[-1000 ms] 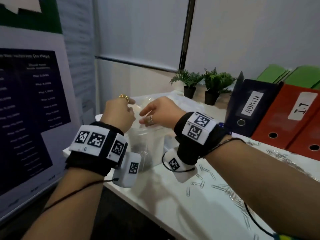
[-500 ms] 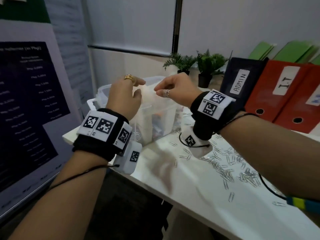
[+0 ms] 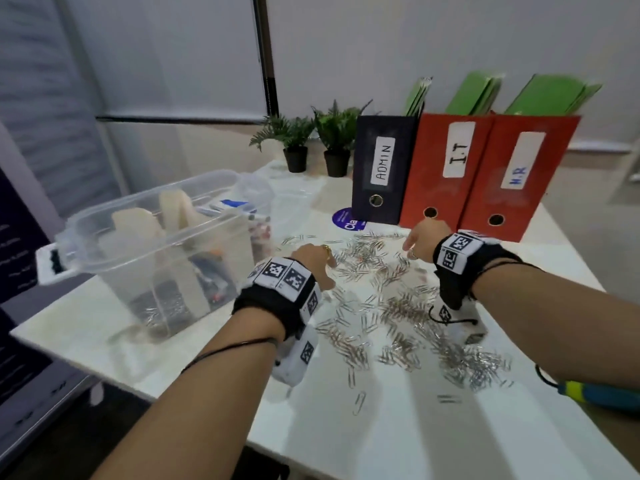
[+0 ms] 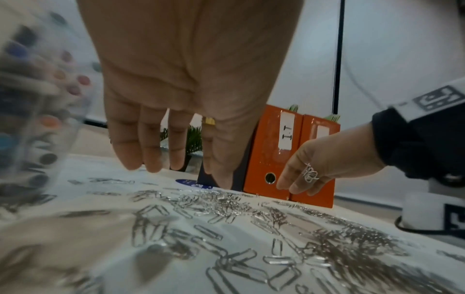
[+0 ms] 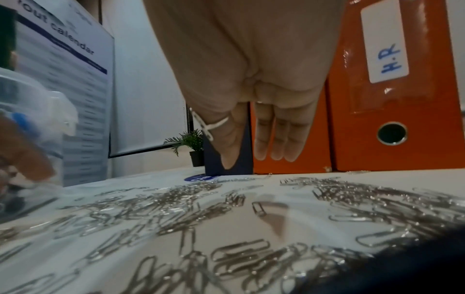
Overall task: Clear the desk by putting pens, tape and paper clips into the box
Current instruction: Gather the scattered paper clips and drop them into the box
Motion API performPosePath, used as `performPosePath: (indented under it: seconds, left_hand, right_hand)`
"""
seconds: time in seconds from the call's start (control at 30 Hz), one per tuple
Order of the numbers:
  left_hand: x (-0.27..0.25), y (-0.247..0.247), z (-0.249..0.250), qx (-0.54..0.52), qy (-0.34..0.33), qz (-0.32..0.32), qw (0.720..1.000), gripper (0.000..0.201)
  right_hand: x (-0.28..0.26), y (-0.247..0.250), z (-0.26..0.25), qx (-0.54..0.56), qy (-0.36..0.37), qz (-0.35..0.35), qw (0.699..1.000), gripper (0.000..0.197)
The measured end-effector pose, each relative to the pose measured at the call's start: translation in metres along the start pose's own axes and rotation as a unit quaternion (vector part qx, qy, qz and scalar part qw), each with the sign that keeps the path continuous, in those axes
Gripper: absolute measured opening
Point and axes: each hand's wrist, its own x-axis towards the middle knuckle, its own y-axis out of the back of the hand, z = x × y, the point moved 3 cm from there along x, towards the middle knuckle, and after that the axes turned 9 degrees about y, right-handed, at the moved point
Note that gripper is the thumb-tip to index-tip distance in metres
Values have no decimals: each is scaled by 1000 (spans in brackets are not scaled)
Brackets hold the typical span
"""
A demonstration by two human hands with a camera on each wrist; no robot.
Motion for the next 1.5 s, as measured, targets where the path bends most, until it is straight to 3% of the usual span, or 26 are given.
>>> performPosePath:
  seconds: [0.23, 0.4, 0.57, 0.73, 0.8, 0.9, 1.03, 1.4, 1.5]
  left_hand:
    - [67, -2, 48, 45, 14, -21, 999, 52]
    - [106, -10, 54, 84, 51, -14, 995, 71]
    - [144, -32, 55, 95, 107, -30, 989, 90]
    - [157, -42, 61, 106, 95, -30, 989, 66]
    - [165, -47, 60, 105, 80, -15, 991, 55]
    - [171, -51, 52, 89, 95, -30, 991, 43]
    - [163, -48, 49, 69, 96, -34, 992, 36]
    - [149, -43, 58, 56, 99, -39, 993, 14]
    - [157, -49, 54, 68, 98, -52, 992, 11]
  right_hand:
    - [29, -19, 23, -5, 17, -46, 999, 34]
    - [55, -29, 10, 1, 85, -59, 995, 44]
    - [93, -32, -8, -47, 127, -99, 986, 10]
    - [115, -41, -19, -87, 216, -101, 967, 29]
    - [118, -44, -19, -91, 236, -103, 962, 26]
    - [116, -40, -16, -92, 232, -129, 960, 37]
    - [111, -37, -9, -71, 204, -125, 968, 34]
    - [97, -47, -10, -68, 128, -54, 988, 7]
    - [93, -48, -12, -73, 122, -62, 988, 31]
